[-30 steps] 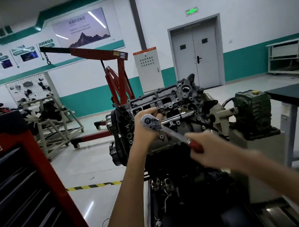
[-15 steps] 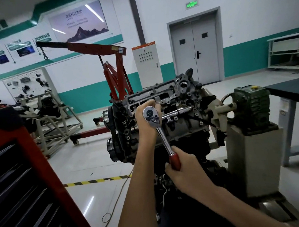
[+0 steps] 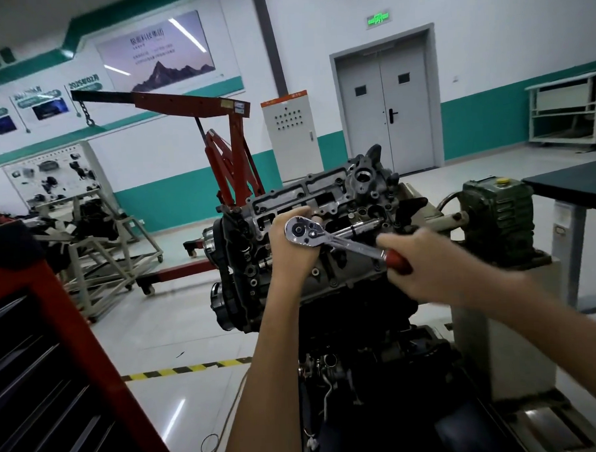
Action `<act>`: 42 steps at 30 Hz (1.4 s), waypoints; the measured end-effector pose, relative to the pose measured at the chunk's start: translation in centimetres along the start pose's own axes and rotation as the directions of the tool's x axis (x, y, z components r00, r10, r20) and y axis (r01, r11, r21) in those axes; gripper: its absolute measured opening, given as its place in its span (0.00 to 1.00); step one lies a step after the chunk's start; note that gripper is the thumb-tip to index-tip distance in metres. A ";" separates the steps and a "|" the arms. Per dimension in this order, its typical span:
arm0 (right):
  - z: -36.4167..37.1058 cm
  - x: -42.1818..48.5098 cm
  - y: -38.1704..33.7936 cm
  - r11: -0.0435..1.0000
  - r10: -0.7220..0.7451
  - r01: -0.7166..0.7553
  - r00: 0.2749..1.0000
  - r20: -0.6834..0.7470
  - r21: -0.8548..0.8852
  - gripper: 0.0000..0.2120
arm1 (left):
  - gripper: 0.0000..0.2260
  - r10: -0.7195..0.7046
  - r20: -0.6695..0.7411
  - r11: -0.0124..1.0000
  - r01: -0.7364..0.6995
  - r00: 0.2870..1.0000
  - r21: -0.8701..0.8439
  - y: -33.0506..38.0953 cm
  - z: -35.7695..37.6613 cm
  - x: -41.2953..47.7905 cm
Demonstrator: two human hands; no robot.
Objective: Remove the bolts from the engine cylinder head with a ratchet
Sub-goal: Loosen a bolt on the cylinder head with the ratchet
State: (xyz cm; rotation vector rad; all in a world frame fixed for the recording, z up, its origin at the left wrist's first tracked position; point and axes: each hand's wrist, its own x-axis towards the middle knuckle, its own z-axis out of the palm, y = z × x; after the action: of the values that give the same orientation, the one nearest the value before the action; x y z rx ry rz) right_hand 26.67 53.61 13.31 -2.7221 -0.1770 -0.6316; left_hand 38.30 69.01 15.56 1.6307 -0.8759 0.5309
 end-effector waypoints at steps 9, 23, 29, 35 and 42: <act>9.5 -2.4 -7.6 0.734 0.193 -0.067 0.975 -0.113 0.675 0.11 | 0.12 -0.077 -0.122 0.997 0.077 0.990 0.000 -0.3 1.0 0.4; 1.9 -0.8 -0.8 0.994 0.040 -0.035 0.998 -0.046 0.101 0.08 | 0.18 -0.029 -0.046 1.000 0.029 0.999 0.008 -0.9 -0.1 0.0; 10.9 -2.9 -8.9 0.677 0.295 -0.080 0.940 -0.170 0.732 0.14 | 0.13 -0.080 -0.131 0.996 0.075 0.988 -0.042 0.0 1.3 0.0; 4.5 -1.9 -3.6 0.916 0.031 -0.010 0.999 -0.045 0.401 0.15 | 0.09 -0.073 -0.026 0.997 0.074 0.997 0.029 -0.1 -0.6 0.1; -2.6 1.5 1.3 0.972 -0.072 0.063 0.997 -0.032 -0.227 0.08 | 0.15 0.115 0.092 0.985 -0.126 0.989 0.122 0.4 -0.4 0.8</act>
State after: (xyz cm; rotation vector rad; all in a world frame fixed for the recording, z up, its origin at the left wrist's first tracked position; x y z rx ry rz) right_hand 27.17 51.56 15.75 -2.9290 -0.1992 -0.7676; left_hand 38.53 69.15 16.52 1.7335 -1.0269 0.6158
